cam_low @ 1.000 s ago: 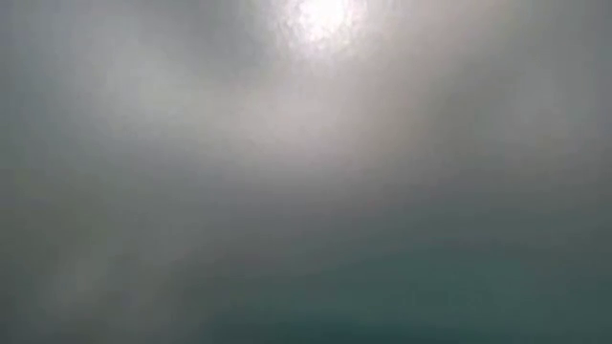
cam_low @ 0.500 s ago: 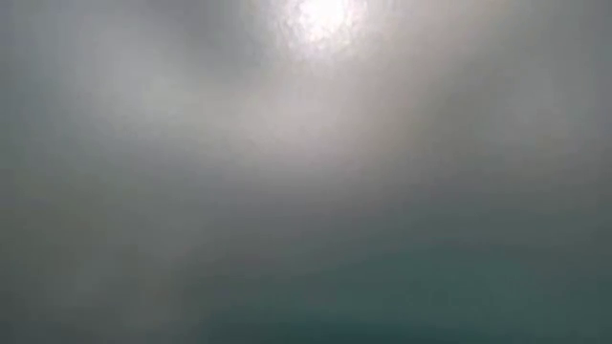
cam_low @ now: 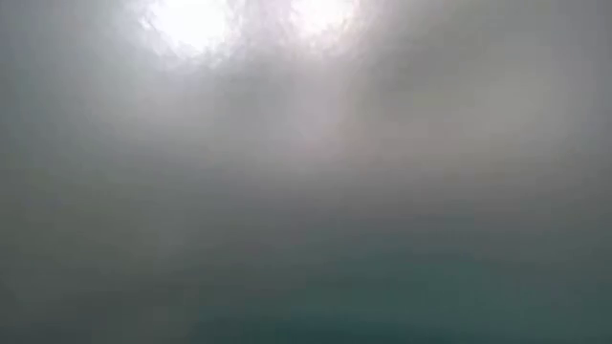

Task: Sort silverware by color (type)
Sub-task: Put the green spoon into the transparent bin

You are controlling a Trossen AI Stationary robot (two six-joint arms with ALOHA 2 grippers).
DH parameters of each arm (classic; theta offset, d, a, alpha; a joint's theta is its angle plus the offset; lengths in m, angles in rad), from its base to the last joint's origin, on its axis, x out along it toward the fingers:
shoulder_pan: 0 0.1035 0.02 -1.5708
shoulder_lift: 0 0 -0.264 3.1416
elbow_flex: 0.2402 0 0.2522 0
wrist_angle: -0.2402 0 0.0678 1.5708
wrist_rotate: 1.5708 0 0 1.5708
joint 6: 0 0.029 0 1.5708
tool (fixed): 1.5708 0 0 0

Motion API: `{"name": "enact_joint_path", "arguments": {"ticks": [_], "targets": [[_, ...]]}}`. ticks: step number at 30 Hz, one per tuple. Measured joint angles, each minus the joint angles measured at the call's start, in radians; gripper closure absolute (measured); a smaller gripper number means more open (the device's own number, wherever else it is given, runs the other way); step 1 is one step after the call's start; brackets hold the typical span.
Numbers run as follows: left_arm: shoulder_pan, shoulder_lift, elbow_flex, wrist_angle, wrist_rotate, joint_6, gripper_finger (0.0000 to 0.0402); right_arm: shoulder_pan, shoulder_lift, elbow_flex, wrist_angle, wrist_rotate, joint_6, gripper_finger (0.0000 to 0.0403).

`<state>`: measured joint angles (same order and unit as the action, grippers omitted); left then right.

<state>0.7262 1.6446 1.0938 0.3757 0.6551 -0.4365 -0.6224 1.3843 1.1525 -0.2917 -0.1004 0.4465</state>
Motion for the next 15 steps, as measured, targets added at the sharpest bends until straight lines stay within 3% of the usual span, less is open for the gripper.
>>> {"name": "enact_joint_path", "arguments": {"ticks": [8, 15], "targets": [[-0.042, 0.102, 0.104, 0.034, 0.035, 0.033, 0.0331, 0.018, 0.097, 0.154, 0.050, 0.014, -0.078, 0.0356], [-0.014, 0.151, 0.220, -0.019, 0.040, 0.035, 0.0300, 0.023, 0.159, 0.204, 0.040, -0.015, -0.142, 0.0356]]}}
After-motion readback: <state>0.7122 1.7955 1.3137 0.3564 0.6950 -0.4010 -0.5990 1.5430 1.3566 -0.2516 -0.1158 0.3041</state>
